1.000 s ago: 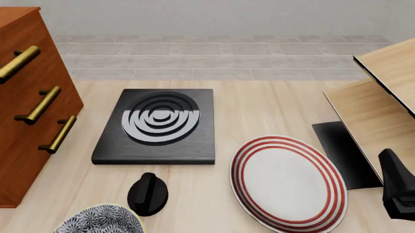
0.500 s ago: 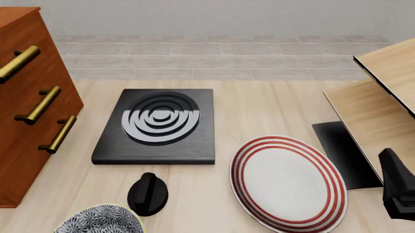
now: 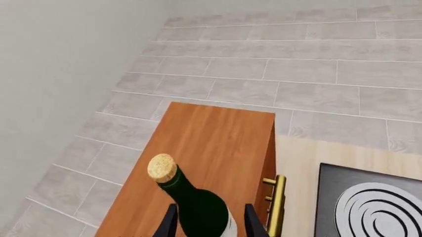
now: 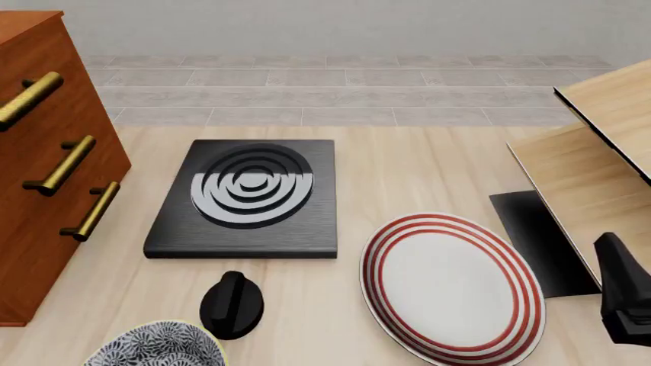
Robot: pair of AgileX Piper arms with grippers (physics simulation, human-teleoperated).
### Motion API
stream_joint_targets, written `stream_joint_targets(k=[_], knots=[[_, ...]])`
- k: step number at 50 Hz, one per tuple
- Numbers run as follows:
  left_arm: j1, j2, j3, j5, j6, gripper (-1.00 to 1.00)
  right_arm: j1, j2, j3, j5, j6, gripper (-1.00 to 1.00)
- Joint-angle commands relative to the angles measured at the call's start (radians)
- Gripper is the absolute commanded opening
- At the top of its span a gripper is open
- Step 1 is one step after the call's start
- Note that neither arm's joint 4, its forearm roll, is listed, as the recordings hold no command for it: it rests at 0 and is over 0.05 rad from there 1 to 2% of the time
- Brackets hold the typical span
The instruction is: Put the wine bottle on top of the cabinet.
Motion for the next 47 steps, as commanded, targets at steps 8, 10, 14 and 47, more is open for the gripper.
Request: stream_joint_targets(k=[8, 10, 14, 47], knots=[[-0.015, -0.126, 0.117, -0.015, 0.004, 1.0, 0.0, 0.001, -0.006, 0.005, -0.001, 1.0], [-0.021, -0.145, 0.123, -0.012, 0.002, 1.0, 0.0, 0.001, -0.005, 0.002, -0.002, 1.0], [-0.044, -0.188, 0.117, -0.002, 0.004, 1.0, 0.0, 0.001, -0.003, 0.001, -0.003, 1.0], [-0.166, -0.365, -0.029, 0.148, -0.042, 1.0, -0.002, -0.002, 0.002, -0.003, -0.004, 1.0]])
